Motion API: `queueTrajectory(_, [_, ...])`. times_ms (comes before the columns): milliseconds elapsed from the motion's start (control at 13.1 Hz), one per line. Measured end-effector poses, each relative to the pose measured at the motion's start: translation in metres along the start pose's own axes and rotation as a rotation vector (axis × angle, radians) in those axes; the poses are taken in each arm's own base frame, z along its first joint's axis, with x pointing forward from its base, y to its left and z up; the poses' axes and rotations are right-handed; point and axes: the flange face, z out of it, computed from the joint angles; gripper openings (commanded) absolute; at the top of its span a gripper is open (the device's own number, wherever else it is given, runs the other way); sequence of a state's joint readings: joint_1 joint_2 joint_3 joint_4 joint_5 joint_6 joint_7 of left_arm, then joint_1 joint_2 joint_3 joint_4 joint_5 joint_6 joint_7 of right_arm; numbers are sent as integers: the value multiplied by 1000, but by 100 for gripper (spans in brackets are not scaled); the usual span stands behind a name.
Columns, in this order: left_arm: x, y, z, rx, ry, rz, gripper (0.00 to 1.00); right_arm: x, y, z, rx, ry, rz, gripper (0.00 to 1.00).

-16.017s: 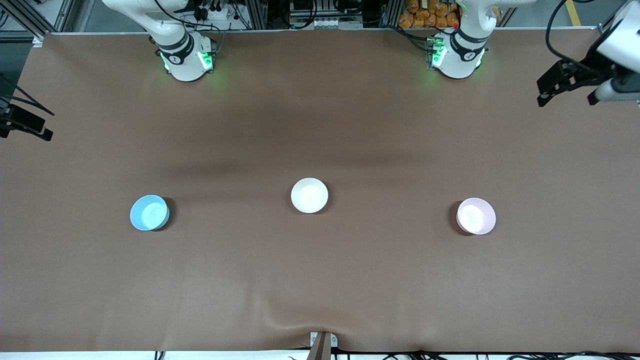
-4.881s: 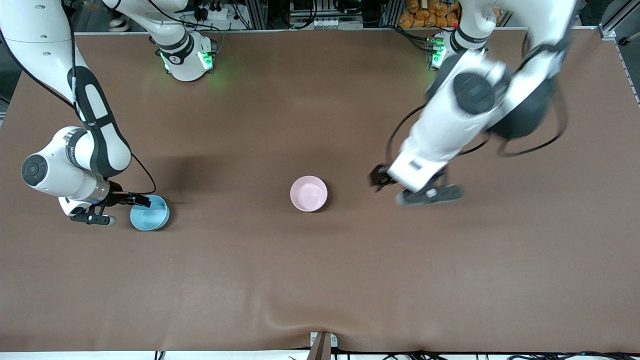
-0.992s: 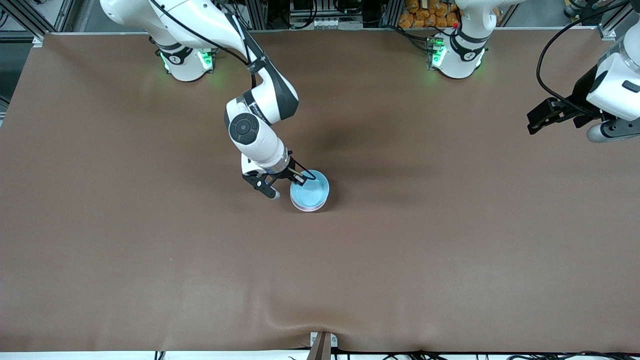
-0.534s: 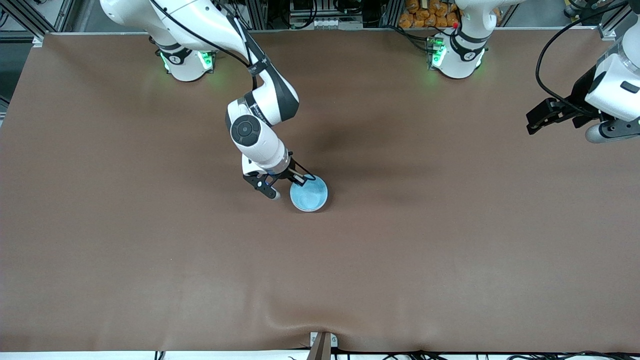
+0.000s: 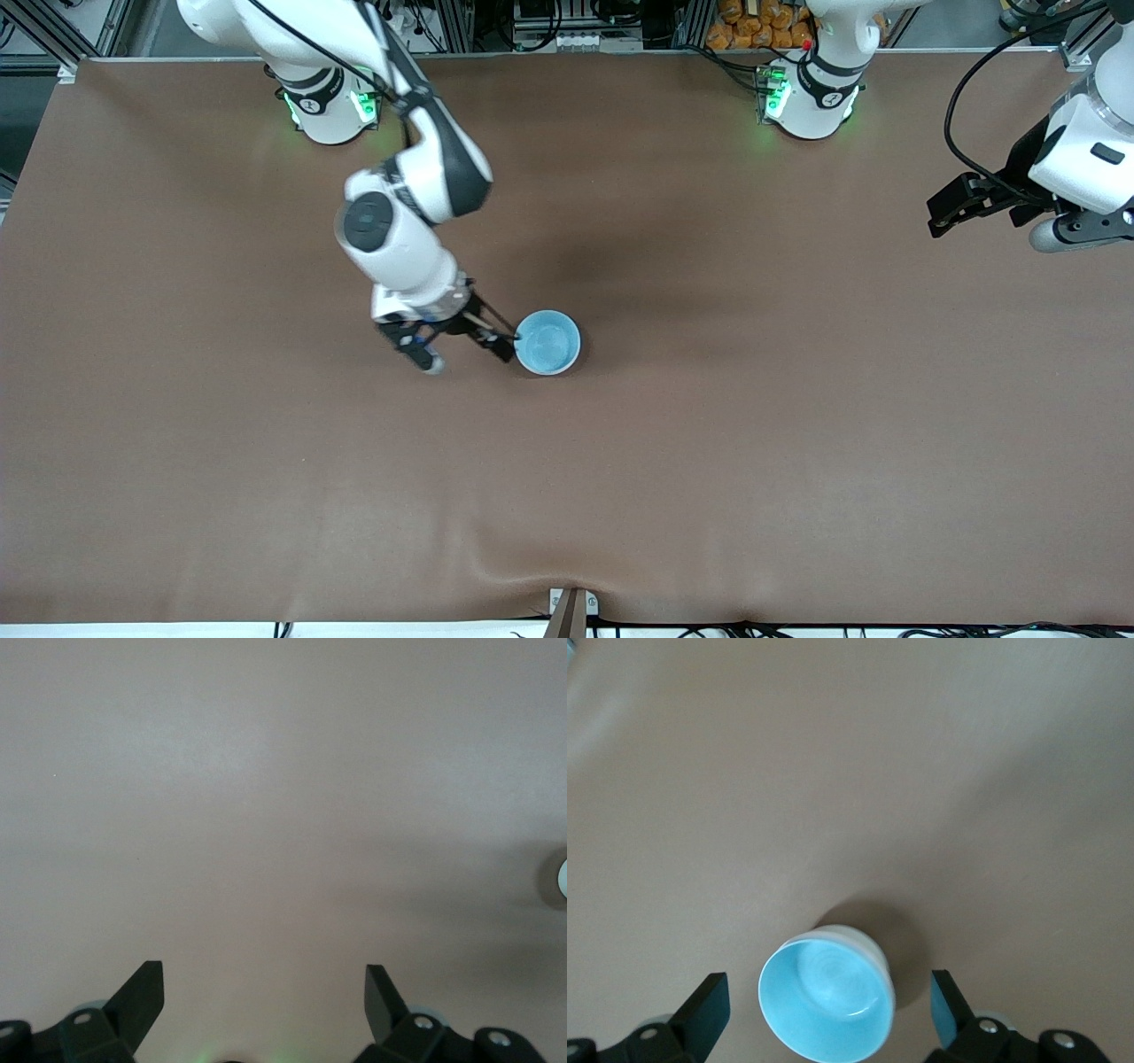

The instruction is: Stack pink and blue bowls on white bowl

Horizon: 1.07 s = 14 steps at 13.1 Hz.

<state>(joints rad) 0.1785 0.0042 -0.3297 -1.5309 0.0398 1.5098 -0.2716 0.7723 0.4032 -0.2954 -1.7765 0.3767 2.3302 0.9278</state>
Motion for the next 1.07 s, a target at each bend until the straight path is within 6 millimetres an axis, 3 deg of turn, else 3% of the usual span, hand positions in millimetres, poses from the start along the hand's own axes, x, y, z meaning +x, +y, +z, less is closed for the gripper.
queueTrajectory(229, [0,-1,0,0,1,-1,100,62,45,-62,-62,-39,-121,100])
queueTrajectory(686, [-5,0,-11,0,22,-2,100,177,170,-145,-68,-78,-252,100])
queueTrajectory(839, [-6,0,-11,0,24,0,100,192,203,-174,-63,-104,-251,100])
queueTrajectory(1068, [-8,5,-12,-2,24,9,100,175,208,-217,-117,-81,-344,100])
